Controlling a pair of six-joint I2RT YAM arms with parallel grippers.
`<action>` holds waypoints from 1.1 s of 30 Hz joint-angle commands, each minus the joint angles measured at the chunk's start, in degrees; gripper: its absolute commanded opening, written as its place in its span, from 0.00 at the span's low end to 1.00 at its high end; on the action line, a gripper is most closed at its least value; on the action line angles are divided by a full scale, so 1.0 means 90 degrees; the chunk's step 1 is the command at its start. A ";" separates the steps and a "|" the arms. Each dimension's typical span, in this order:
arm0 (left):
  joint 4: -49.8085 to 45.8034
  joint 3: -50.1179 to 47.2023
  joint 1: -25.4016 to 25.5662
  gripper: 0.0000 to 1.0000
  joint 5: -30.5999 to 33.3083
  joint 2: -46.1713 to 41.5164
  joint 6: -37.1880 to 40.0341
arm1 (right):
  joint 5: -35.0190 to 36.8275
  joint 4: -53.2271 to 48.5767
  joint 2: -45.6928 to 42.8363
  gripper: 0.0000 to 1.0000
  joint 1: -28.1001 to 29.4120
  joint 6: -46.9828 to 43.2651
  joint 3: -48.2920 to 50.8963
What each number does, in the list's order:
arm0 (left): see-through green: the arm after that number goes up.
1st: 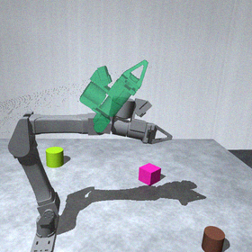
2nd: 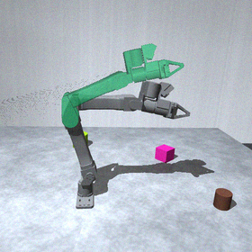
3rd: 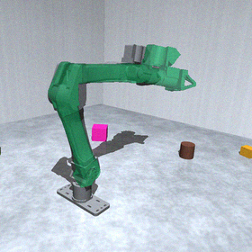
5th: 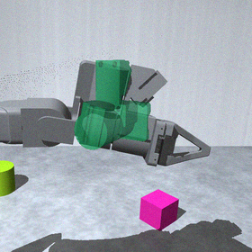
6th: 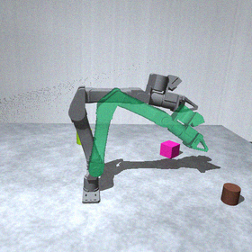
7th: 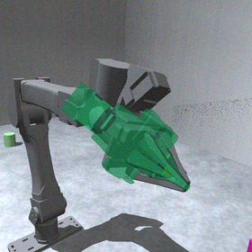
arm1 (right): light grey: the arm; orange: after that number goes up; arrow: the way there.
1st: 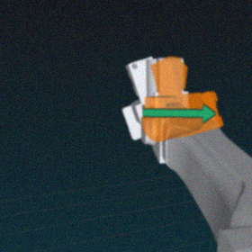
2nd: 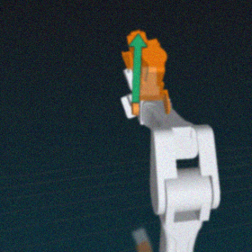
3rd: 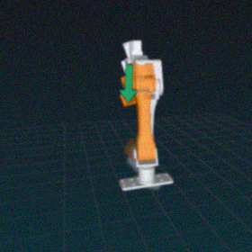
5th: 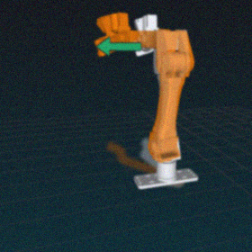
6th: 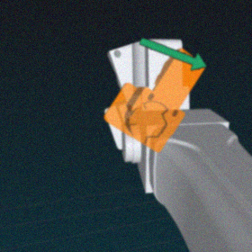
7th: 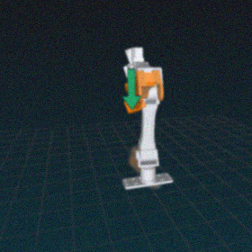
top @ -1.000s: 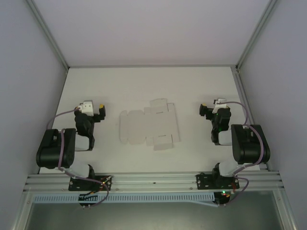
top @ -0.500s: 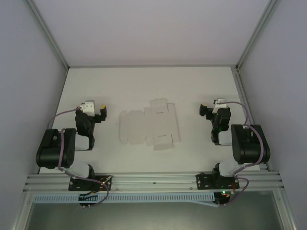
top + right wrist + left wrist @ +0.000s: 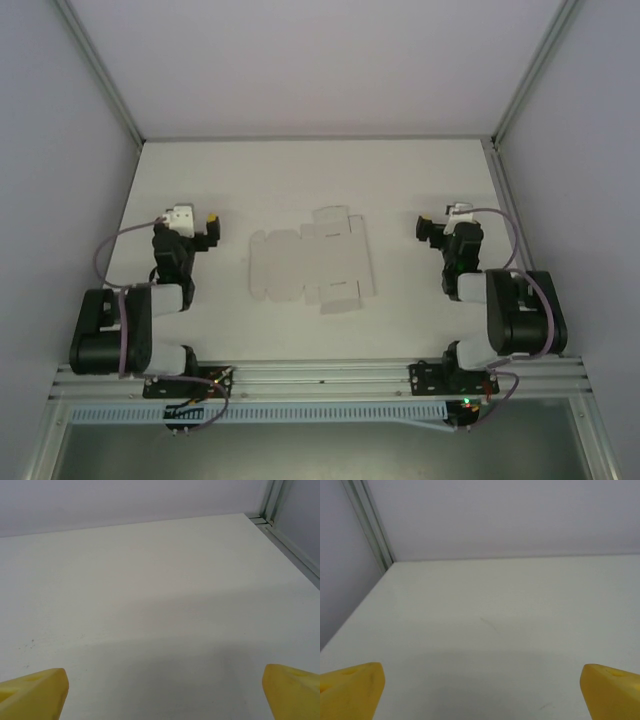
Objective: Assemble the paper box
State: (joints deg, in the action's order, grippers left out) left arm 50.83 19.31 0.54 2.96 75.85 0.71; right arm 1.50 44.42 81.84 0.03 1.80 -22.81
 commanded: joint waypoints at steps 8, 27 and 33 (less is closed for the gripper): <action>-0.3476 0.1397 0.0514 1.00 -0.0518 -0.0805 -0.1773 | 0.0282 -0.4708 -0.0822 0.92 0.1312 0.0970 -0.2245; -0.4784 0.1478 0.1631 1.00 -0.1557 -0.0413 -0.2804 | -0.2459 -0.4174 0.1724 1.00 0.3297 0.3198 -0.3360; -0.4987 0.1462 0.1630 1.00 -0.1968 -0.0088 -0.2843 | -0.1899 -0.4440 0.2091 1.00 0.3272 0.3185 -0.3207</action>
State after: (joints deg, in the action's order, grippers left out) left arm 7.73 33.56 15.00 -11.73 73.93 -23.49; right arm -17.74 4.60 100.01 29.67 29.04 -51.81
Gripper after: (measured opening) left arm 0.994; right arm 0.998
